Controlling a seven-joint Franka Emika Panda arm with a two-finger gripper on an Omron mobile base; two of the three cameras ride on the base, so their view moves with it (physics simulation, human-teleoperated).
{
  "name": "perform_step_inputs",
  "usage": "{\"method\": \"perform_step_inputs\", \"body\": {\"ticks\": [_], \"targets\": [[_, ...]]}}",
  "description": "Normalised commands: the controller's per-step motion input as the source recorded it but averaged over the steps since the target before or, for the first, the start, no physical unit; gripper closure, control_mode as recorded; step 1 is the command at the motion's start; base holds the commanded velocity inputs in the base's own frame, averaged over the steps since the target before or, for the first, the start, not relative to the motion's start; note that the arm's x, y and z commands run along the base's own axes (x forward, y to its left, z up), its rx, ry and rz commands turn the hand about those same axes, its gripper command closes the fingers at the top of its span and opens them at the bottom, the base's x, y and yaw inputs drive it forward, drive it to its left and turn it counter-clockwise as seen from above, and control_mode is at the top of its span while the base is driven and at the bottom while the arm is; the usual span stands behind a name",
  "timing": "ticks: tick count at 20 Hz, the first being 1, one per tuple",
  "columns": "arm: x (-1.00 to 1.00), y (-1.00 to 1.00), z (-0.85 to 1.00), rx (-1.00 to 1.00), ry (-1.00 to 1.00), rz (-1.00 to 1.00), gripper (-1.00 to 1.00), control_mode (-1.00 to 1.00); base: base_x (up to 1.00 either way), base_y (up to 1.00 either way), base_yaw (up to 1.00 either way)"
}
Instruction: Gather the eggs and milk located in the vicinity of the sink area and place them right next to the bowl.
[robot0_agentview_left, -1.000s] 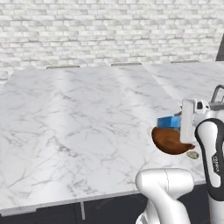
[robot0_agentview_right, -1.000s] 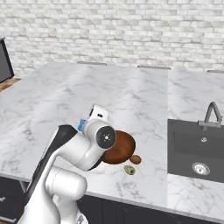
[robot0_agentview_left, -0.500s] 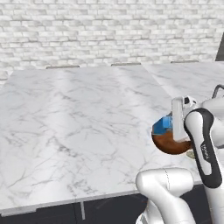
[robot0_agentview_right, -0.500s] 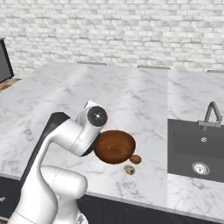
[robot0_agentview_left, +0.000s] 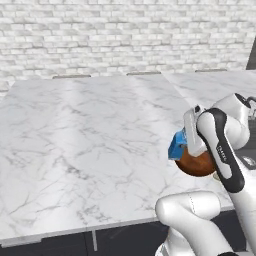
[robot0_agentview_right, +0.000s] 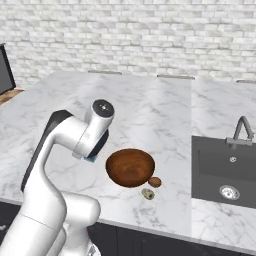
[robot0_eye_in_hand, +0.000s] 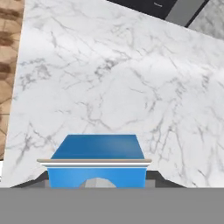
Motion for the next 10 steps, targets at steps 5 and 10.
{"method": "perform_step_inputs", "body": {"ticks": [5, 10], "targets": [[0.13, 0.16, -0.04, -0.03, 0.19, 0.0, 1.0, -1.0, 0.0, 0.0, 0.0], [0.18, 0.03, -0.14, -0.08, 0.0, -0.01, 1.0, -1.0, 0.0, 0.0, 0.0]]}}
